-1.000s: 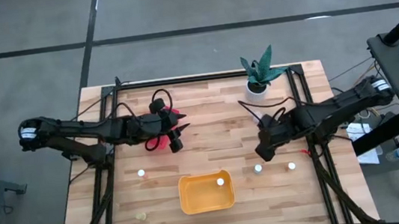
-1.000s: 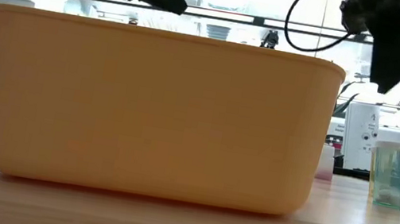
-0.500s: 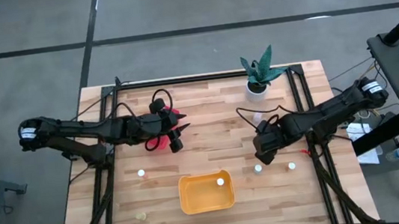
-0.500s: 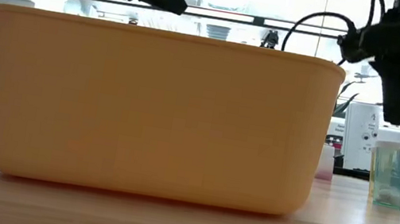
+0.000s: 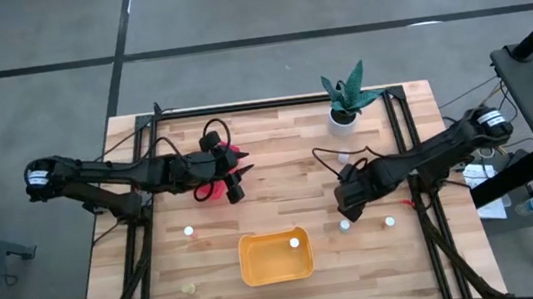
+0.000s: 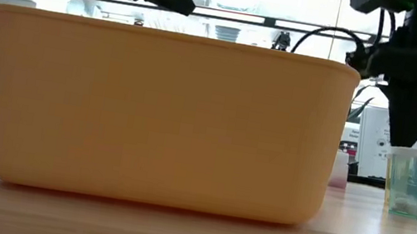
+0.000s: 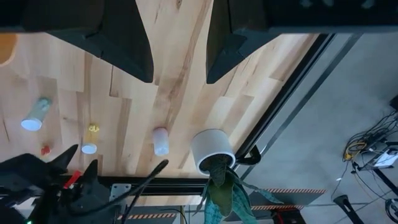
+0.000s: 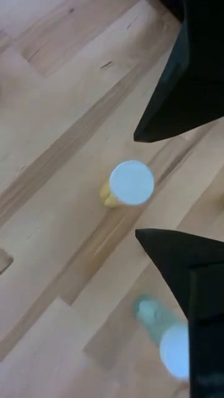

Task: Pick and place medicine bottles into bin by pill shape (circle, oval)
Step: Put the yellow tablet bottle into the yellow bin

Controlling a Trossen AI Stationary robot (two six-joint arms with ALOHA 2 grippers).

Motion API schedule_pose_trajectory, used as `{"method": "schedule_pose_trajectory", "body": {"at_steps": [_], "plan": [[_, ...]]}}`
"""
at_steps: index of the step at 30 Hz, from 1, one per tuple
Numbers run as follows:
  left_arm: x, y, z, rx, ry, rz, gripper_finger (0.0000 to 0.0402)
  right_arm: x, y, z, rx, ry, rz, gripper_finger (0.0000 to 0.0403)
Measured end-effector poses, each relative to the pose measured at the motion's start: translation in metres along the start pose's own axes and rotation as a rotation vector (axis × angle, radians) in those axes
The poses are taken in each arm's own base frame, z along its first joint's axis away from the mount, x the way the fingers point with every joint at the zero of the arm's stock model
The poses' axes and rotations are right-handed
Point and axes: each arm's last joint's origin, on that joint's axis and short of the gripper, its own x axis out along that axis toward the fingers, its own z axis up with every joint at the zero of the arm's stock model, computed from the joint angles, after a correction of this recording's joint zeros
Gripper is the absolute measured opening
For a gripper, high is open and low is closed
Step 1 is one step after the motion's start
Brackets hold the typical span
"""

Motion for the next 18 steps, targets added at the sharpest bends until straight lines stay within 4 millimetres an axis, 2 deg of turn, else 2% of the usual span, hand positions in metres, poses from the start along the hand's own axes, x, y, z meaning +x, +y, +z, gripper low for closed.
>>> {"method": "schedule_pose_trajectory", "body": {"at_steps": [10,18], "plan": [[0.000,0.000,0.000,0.000,-0.001,0.000,0.0132,0.020,0.009,0.002,-0.039,0.020,-0.035,0.0225],[0.000,0.000,0.000,0.000,-0.002,0.000,0.0132,0.024,0.010,0.002,-0.048,0.025,-0.046,0.0170]]}}
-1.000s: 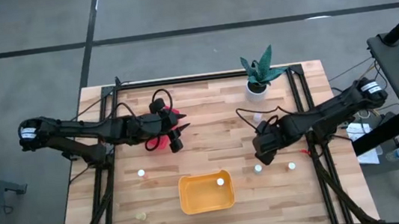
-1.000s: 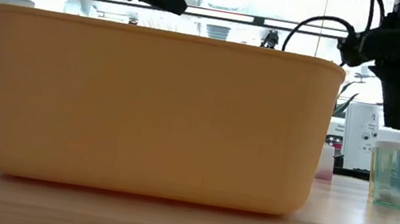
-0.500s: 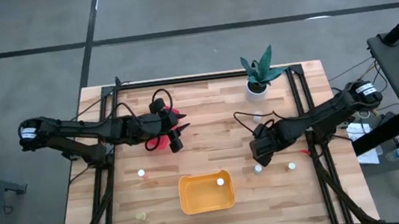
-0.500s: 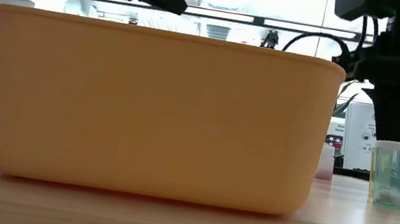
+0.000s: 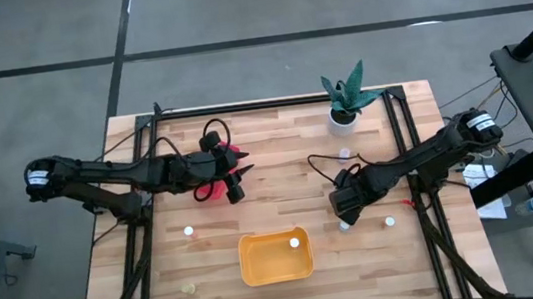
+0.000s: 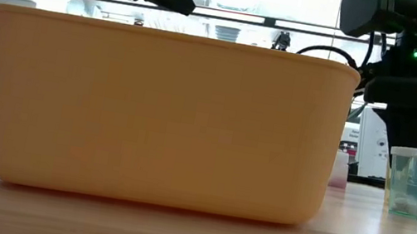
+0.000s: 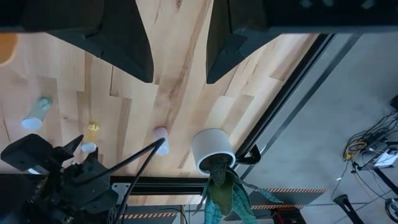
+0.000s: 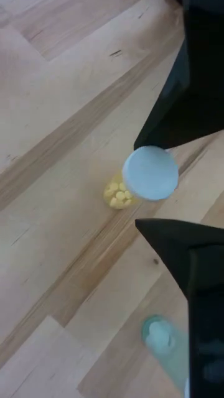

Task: Pick and place medicine bottles into bin by pill shape (circle, oval)
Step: Put the yellow tablet bottle into the yellow bin

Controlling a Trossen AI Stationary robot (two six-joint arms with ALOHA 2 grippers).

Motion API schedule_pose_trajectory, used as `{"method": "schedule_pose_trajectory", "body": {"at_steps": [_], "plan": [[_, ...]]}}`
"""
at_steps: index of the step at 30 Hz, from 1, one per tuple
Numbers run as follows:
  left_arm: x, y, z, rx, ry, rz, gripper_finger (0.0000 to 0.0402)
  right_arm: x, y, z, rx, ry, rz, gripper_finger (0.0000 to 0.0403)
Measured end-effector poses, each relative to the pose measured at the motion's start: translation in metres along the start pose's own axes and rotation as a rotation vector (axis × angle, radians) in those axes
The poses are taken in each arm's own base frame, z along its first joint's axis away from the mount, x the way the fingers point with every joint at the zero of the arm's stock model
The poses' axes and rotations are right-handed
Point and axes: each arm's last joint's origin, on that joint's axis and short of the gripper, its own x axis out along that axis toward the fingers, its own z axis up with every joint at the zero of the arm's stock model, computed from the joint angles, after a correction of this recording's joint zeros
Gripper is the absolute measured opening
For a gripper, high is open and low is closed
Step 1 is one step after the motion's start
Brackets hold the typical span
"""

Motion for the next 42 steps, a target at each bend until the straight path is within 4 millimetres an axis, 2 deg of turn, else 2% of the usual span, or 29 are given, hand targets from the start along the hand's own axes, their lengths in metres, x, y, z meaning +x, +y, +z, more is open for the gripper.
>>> {"method": "schedule_pose_trajectory", "body": {"at_steps": [6,9,15,20,31,42], "plan": [[0.000,0.000,0.000,0.000,0.000,0.000,0.0132,0.000,0.000,0.000,-0.001,-0.001,0.001,0.0117],[0.000,0.000,0.000,0.000,0.000,0.000,0.0132,0.000,0.000,0.000,-0.001,-0.006,-0.001,0.0104],[0.000,0.000,0.000,0.000,0.000,0.000,0.0132,-0.002,-0.001,0.000,-0.007,-0.012,0.003,0.0114],[-0.004,-0.001,0.001,0.000,-0.010,-0.009,0.0132,-0.011,-0.005,-0.001,-0.008,-0.033,0.036,0.0112],[-0.027,-0.002,-0.007,-0.031,-0.049,-0.038,0.0132,-0.057,-0.004,0.007,-0.021,-0.138,0.187,0.0111],[-0.035,0.002,-0.025,-0.076,-0.107,-0.042,0.0132,-0.102,0.022,0.030,-0.125,-0.229,0.291,0.0111]]}}
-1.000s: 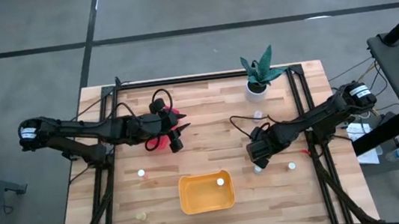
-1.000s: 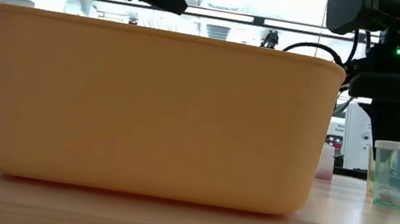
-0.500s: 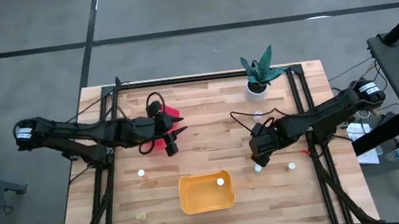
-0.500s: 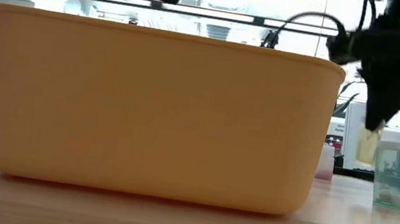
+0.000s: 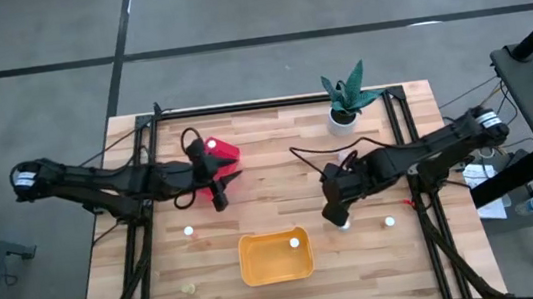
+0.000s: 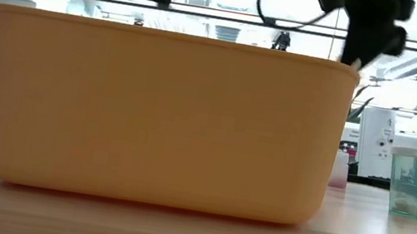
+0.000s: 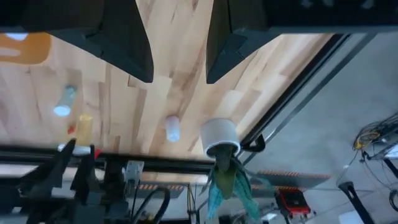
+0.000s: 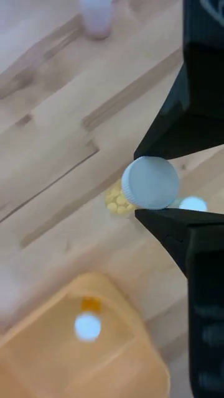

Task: Pick and place medicine bottles into bin by pill shape (circle, oval)
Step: Put the yellow tablet bottle into the yellow bin

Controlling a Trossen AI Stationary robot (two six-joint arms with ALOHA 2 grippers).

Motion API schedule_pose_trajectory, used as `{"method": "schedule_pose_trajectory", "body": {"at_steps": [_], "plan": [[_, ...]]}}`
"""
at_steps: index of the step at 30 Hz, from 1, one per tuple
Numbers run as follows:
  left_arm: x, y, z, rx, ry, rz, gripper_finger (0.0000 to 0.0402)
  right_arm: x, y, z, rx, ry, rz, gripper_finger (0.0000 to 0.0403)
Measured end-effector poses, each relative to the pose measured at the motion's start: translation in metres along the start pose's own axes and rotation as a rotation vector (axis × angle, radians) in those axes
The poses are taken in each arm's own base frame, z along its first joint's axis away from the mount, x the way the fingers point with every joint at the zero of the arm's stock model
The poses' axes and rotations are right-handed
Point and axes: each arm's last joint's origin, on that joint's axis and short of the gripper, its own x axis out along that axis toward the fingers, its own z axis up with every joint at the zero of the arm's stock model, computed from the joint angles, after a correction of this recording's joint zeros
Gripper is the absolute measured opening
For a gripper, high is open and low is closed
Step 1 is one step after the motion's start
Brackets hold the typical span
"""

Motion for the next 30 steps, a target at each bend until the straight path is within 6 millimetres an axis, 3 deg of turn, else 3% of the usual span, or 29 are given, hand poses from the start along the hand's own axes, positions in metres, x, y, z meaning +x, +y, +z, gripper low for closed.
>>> {"method": "schedule_pose_trajectory", "body": {"at_steps": [17,30], "plan": [[-0.028,0.017,-0.021,-0.025,-0.149,-0.001,0.0132,-0.002,0.065,0.055,-0.222,-0.010,0.027,0.0111],[-0.029,0.017,-0.022,-0.077,-0.150,-0.029,0.0132,0.002,0.119,0.075,-0.433,-0.049,0.076,0.0111]]}}
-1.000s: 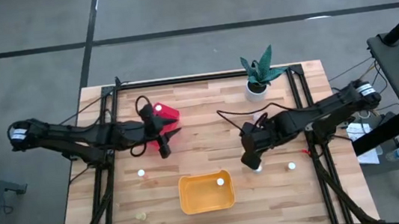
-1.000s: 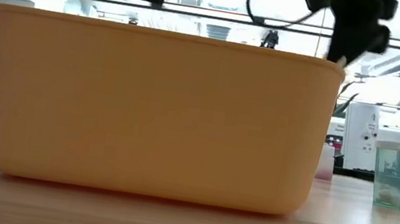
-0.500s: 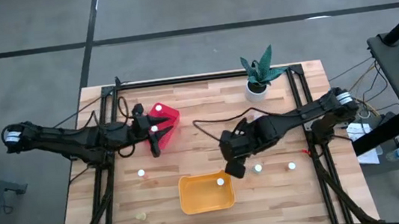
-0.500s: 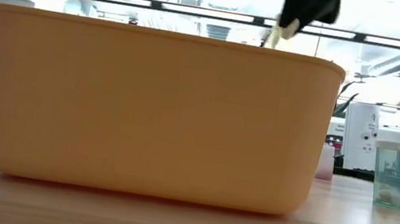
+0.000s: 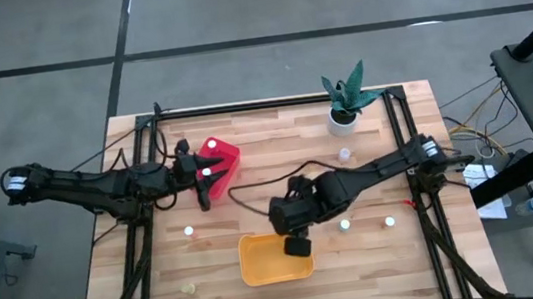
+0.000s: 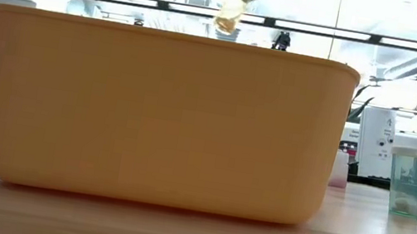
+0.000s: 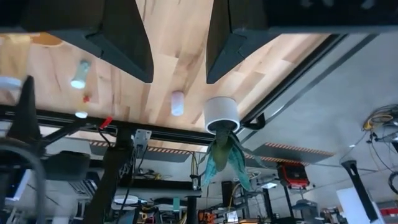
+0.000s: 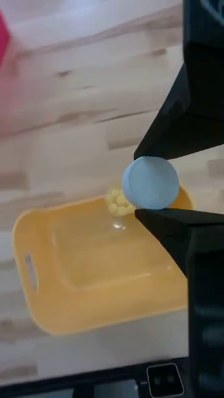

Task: Pick and place medicine bottles into bin by pill shape (circle, oval)
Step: Put the yellow tablet bottle into the yellow bin

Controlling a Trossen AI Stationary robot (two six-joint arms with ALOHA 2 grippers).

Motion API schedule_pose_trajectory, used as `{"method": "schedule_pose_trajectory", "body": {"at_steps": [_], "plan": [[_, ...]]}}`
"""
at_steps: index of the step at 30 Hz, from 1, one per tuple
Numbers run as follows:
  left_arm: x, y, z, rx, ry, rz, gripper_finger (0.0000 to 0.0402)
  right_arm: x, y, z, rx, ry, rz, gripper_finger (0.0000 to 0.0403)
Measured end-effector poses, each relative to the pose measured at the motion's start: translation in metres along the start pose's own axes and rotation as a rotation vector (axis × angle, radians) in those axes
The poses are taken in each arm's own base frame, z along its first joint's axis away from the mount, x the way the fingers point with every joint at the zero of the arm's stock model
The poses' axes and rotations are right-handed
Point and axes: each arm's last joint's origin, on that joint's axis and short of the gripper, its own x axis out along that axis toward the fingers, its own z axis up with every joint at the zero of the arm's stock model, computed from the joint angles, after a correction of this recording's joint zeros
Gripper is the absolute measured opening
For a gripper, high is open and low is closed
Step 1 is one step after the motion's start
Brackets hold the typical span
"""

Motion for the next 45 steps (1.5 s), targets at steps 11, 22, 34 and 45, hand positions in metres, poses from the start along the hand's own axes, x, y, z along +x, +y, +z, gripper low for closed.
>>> {"method": "schedule_pose_trajectory", "body": {"at_steps": [11,22,34,45], "plan": [[0.000,-0.002,0.000,-0.026,0.005,-0.042,0.0132,0.032,0.025,0.015,-0.241,0.018,0.004,0.0111],[0.000,-0.002,0.000,-0.019,0.004,-0.042,0.0132,0.083,0.033,0.015,-0.454,0.097,-0.014,0.0111],[0.000,-0.002,0.000,-0.019,0.005,-0.041,0.0132,0.111,0.036,0.012,-0.507,0.138,-0.021,0.0111],[0.000,-0.002,0.000,-0.021,0.005,-0.040,0.0132,0.131,0.037,0.008,-0.526,0.177,-0.028,0.0111]]}}
